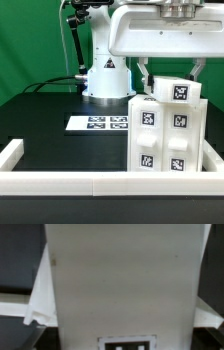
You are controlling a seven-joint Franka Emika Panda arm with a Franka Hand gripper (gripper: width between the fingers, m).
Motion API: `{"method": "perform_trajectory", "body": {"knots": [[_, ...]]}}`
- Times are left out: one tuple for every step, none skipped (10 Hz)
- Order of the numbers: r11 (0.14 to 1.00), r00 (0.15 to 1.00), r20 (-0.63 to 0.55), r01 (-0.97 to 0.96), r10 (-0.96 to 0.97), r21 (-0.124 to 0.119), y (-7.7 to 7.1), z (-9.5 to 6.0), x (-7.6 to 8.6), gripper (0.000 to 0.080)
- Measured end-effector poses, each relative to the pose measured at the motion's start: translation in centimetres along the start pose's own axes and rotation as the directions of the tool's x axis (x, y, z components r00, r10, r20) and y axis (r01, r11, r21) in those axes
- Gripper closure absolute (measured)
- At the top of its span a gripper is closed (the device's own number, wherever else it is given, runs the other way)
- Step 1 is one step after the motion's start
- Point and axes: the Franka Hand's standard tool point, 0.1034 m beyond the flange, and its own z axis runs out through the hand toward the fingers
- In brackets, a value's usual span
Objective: Assemble cabinet
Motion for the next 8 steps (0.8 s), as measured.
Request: {"method": "perform_trajectory", "body": {"knots": [[0.996,0.996,-0.002,-0.087,0.087,0.012,-0.09,0.0,0.04,0.0243],[0.985,0.985,-0.002,-0.171,0.172,0.016,-0.17,0.01,0.06,0.0243],[0.97,0.97,0.0,-0.242,0.242,0.019,-0.28,0.01,0.04,0.0243],[0.955,0.955,0.003,-0.296,0.296,0.022,-0.38,0.02,0.03,0.0243],[0.941,0.941,0.004,-0.339,0.339,0.023,-0.44,0.02,0.02,0.0243],[0.915,0.915,0.007,-0.403,0.403,0.024,-0.52,0.03,0.01,0.0243],[0.881,0.881,0.009,-0.472,0.472,0.024,-0.57,0.04,0.0,0.0243],[0.823,0.824,0.01,-0.567,0.567,0.04,-0.61,0.07,0.01,0.0243]]}}
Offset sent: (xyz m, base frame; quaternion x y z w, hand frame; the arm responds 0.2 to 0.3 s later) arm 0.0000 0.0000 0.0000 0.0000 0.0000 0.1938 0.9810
